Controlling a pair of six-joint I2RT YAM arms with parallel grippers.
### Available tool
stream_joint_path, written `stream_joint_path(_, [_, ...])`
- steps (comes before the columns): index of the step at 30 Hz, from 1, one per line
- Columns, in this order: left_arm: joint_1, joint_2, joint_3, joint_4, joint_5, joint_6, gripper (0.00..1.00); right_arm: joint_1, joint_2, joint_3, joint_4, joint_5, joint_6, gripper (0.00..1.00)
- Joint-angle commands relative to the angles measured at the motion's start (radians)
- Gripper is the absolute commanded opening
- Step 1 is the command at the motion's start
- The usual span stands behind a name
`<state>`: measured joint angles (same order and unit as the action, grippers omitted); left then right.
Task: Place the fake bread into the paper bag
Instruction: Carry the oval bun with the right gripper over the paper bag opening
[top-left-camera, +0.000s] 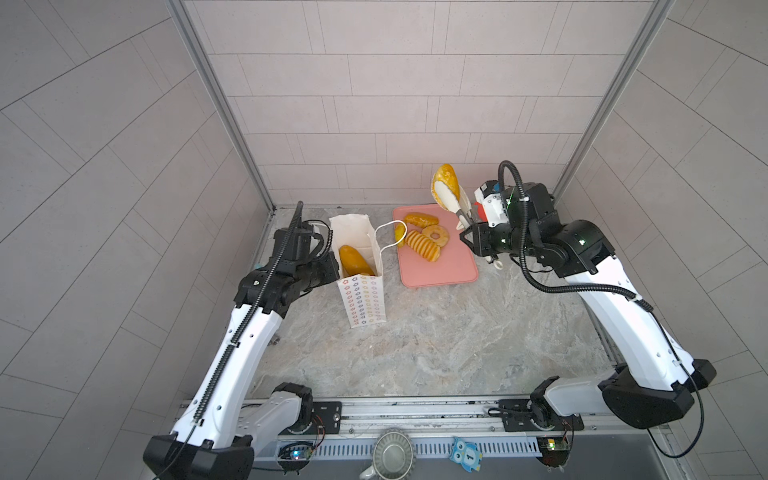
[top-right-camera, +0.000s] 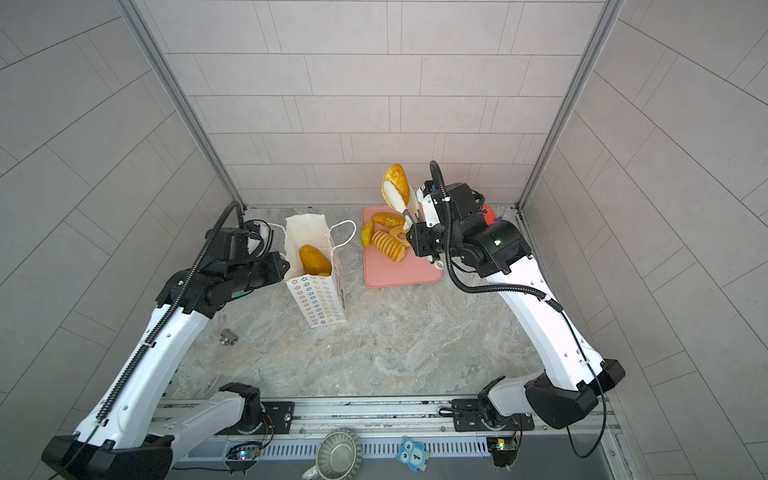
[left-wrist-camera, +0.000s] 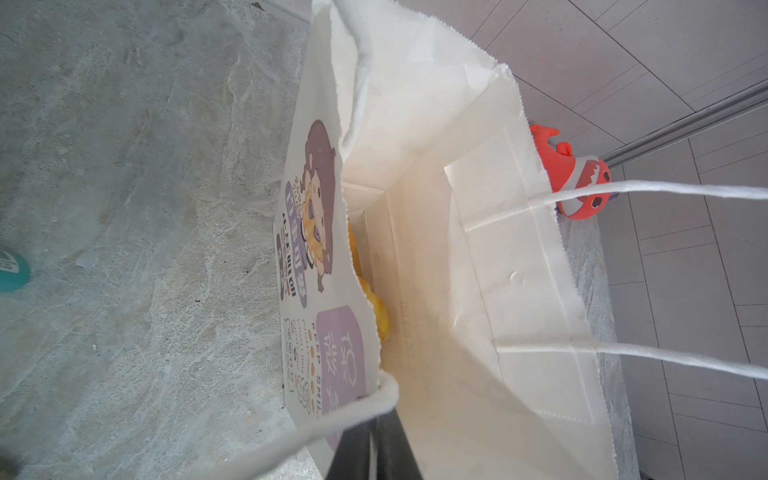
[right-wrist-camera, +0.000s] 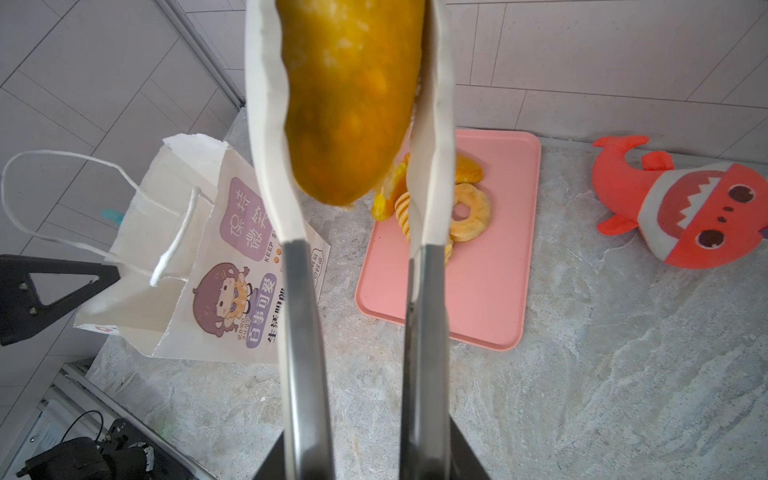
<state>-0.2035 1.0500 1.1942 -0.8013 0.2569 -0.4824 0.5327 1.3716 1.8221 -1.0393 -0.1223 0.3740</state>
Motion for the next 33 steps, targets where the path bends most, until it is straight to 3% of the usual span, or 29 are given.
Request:
stream_joint_path(1, [-0.003,-0.012,0.014,-0.002,-0.007,-0.008,0.11,0.043,0.008,0.046,0.0,0.04,-0.01,0.39])
stream_joint_path(18, [-0.002,-0.019,0.008,-0.004,-0.016,-0.015,0.11,0.306,0.144,0.241,-0.07,0.186,-0.036,0.4])
stream_joint_path(33, [-0.003,-0.028,0.003,-0.001,-0.019,-0.021,0.11,0.419,0.343,0.448,-0.146,0.297,-0.042,0.39])
